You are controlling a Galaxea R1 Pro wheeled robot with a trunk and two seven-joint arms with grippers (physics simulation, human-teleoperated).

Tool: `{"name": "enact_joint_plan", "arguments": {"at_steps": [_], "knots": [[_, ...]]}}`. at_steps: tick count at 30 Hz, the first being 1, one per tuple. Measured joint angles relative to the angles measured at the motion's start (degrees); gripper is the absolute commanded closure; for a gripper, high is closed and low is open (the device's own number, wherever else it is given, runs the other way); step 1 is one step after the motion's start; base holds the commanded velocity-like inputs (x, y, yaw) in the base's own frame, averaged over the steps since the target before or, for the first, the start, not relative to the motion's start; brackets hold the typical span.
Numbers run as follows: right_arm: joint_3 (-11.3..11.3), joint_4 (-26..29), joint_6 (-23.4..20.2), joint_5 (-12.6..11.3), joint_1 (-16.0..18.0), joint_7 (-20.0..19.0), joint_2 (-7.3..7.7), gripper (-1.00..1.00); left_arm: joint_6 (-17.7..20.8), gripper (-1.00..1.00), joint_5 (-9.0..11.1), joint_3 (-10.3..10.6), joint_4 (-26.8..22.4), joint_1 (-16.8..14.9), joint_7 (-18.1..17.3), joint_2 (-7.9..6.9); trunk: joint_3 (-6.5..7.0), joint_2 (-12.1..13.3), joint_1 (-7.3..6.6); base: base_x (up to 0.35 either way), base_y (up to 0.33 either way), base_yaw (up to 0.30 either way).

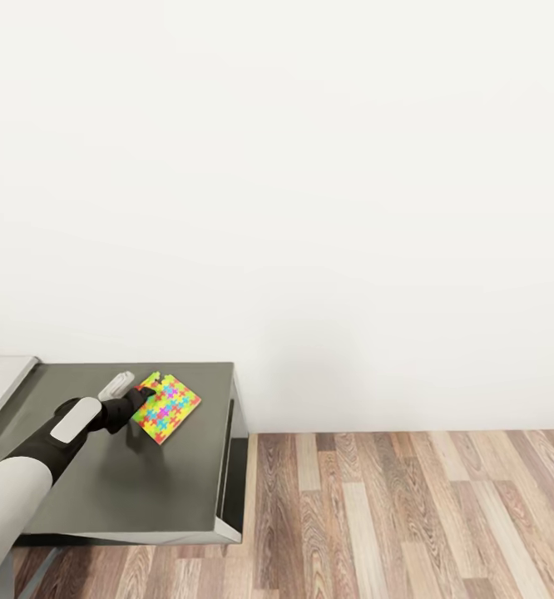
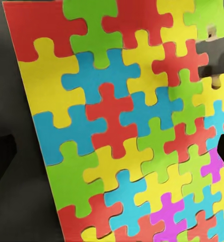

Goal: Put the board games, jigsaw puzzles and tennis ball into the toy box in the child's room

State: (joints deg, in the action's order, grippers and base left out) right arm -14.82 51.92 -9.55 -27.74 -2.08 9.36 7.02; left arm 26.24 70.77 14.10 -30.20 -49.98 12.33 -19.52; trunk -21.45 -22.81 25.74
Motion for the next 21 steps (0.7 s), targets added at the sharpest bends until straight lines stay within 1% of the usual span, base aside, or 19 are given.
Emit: {"name": "enact_joint_plan", "arguments": {"at_steps": [10,14,21], "knots": [[-0.01,0.00,0.00,-0.01,0.00,0.00,0.00,-1.00,-0.01,-1.00,0.00,-0.04,0.00,0.00,0.00,0.00,0.00,0.00,0.00,0.022,0.016,0.000],[0.00,0.00,0.00,-0.01,0.00,0.00,0.00,-1.00,0.00,-1.00,-0.01,-0.01,0.00,0.00,0.00,-0.27,0.00,0.00,0.00,0.084,0.058,0.000],[0.00,0.00,0.00,-0.01,0.00,0.00,0.00,-1.00,0.02,-1.00,0.00,0.01,0.00,0.00,0.00,-0.62,0.00,0.00,0.00,0.020,0.023,0.000]]}}
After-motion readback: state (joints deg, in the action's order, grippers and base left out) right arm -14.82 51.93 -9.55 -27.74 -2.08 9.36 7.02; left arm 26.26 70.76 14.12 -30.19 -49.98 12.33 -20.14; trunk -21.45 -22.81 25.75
